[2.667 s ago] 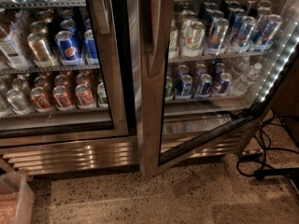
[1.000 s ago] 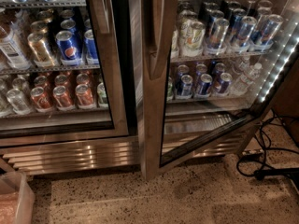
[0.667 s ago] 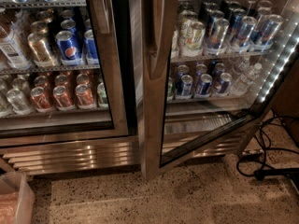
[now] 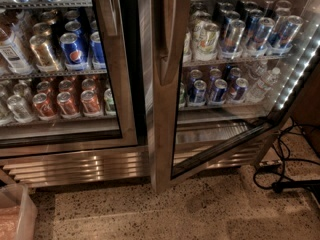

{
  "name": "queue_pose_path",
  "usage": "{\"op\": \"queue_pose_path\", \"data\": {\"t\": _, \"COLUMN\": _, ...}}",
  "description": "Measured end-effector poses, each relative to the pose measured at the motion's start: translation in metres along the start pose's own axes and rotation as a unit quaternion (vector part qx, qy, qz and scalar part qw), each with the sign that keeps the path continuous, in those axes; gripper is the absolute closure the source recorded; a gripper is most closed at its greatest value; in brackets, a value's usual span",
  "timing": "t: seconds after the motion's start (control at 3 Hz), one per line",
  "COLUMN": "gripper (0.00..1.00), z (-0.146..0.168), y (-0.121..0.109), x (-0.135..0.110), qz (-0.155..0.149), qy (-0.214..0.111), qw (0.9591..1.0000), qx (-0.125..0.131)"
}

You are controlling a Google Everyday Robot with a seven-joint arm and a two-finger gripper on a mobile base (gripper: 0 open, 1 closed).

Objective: Open right fridge door

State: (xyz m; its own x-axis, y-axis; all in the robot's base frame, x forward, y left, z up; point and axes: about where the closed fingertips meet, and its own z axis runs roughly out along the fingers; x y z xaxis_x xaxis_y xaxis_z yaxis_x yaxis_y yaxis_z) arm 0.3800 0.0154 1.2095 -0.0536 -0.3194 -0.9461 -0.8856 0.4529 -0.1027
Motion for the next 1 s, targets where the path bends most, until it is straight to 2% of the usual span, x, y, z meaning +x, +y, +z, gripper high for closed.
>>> {"op": "queue_pose_path", "data": {"t": 1.0, "gripper": 0.0, "z": 0.0, "y": 0.0, "x": 0.0, "qz": 0.0, "qy": 0.0, "qw": 1.0, "qx": 0.0}}
